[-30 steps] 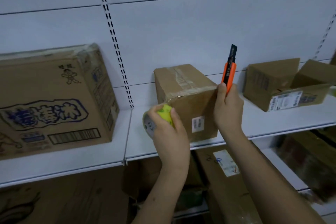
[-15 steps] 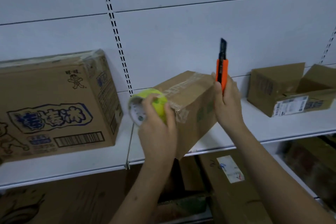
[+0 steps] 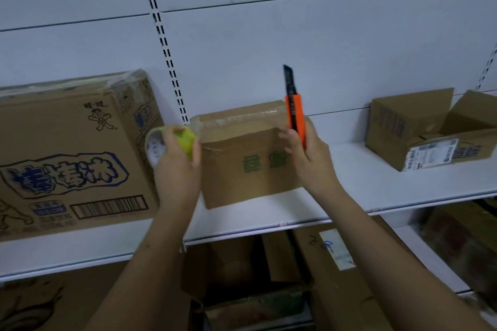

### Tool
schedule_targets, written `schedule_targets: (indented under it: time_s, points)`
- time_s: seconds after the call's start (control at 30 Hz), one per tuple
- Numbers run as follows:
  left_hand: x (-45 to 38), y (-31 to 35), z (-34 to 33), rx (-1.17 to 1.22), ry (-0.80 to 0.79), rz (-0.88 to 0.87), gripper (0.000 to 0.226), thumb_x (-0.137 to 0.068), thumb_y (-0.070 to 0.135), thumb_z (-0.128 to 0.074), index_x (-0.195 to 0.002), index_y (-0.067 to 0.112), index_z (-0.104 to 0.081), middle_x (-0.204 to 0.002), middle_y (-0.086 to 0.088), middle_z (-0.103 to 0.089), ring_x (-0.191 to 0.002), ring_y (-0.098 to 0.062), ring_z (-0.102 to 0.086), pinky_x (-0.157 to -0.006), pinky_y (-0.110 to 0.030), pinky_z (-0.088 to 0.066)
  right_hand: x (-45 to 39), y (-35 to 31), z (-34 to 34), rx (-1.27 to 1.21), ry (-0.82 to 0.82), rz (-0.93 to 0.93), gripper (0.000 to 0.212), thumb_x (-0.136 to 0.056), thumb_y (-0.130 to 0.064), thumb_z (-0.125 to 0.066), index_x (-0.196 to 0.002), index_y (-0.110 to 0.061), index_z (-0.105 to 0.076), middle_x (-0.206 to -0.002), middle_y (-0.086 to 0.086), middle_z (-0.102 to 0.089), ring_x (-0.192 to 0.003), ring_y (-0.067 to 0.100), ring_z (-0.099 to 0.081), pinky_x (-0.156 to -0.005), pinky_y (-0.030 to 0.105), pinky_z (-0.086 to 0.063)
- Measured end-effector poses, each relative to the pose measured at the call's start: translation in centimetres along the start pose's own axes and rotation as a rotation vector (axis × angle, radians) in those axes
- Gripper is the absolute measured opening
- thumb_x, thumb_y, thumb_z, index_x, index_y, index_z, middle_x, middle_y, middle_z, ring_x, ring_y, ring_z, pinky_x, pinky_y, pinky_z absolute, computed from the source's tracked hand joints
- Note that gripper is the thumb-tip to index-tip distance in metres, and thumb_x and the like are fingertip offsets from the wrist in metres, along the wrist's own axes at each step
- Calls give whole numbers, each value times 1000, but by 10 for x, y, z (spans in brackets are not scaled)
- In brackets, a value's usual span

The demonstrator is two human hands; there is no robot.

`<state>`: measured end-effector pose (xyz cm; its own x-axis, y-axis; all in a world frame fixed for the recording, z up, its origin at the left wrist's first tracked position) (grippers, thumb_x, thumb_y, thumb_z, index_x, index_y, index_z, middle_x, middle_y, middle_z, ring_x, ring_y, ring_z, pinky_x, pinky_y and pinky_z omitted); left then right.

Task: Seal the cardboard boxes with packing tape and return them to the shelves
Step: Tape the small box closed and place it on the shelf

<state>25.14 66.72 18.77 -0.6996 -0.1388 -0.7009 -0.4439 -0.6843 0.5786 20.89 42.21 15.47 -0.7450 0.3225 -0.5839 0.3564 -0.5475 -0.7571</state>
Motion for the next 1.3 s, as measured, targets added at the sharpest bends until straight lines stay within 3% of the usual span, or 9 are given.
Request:
schedule_targets:
  time_s: [0.13,0.33,0.43,0.6,0.77,0.93,1.03,1.17,1.3]
  points:
    - [1,33,21,332,15,-37,25,-99,32,-60,-116,23,-45,-93,2,-66,-67,-18,-66,-57,-41,-53,26,69,49,470,361,-284,30,-105,-41,-42,-124,-22,-54,-93,0,-64,-83,22,-64,-72,37,-50]
    - [32,85,-44,839,-601,134,20,-97,14,-63,-103,22,-46,-107,3,-75,-72,-32,-75,-68,-57,-59,29,143,57,1255,-230,-341,45,-104,-33,-39,-147,-18,-40,-135,12,-54,-123,33,-47,-101,45,-36]
    - [43,94,-64,906,-770,163,19,-96,17,-63,-101,26,-47,-113,-1,-74,-65,-36,-73,-63,-39,-58,16,135,60,1081,-222,-338,54,-105,-41,-40,-153,-17,-32,-161,10,-26,-146,34,-24,-118,52,-15]
    - [43,79,-65,781,-591,212,16,-97,16,-63,-104,18,-49,-100,4,-77,-62,-30,-73,-59,-37,-57,-27,61,46,441,-159,172,59,-105,-29,-49,-158,-26,-23,-166,-9,-7,-151,12,-18,-114,25,-26]
    - [53,44,-55,702,-431,341,15,-95,16,-63,-98,23,-50,-94,5,-77,-62,-26,-73,-67,-50,-57,-56,28,25,417,-192,176,38,-93,-28,-67,-128,-18,-59,-129,-1,-59,-108,14,-57,-96,37,-48]
    - [44,23,-36,705,-325,355,14,-98,18,-60,-103,21,-48,-104,2,-75,-71,-22,-75,-73,-45,-58,-25,-11,25,669,32,340,22,-94,-40,-64,-94,-18,-66,-86,-1,-69,-73,21,-65,-59,31,-49]
    - [36,17,-22,703,-312,344,15,-98,15,-61,-106,15,-49,-99,1,-75,-69,-25,-75,-72,-46,-60,3,-46,10,741,99,472,23,-96,-38,-58,-89,-20,-70,-76,-1,-69,-63,21,-64,-53,30,-49]
    - [26,20,8,540,-302,176,10,-97,14,-61,-102,15,-52,-76,-1,-74,-55,-27,-68,-60,-46,-60,6,-65,-18,491,-208,340,33,-102,-40,-48,-105,-20,-75,-98,-2,-75,-91,15,-66,-78,34,-53]
    - [18,44,34,558,-432,77,12,-95,11,-63,-98,18,-54,-65,-8,-69,-51,-32,-64,-53,-40,-55,-6,-79,-11,-10,-238,83,33,-99,-46,-53,-112,-23,-72,-86,-15,-71,-75,2,-65,-73,25,-48]
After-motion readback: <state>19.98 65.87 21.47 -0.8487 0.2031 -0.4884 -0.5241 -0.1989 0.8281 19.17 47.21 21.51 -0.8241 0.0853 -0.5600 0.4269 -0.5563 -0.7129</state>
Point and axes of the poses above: each hand's wrist, its own x-axis away from the middle knuckle, its own z-axis out of the back of the hand, y = z × x, the point moved 4 cm from there along -x, towards the middle knuckle
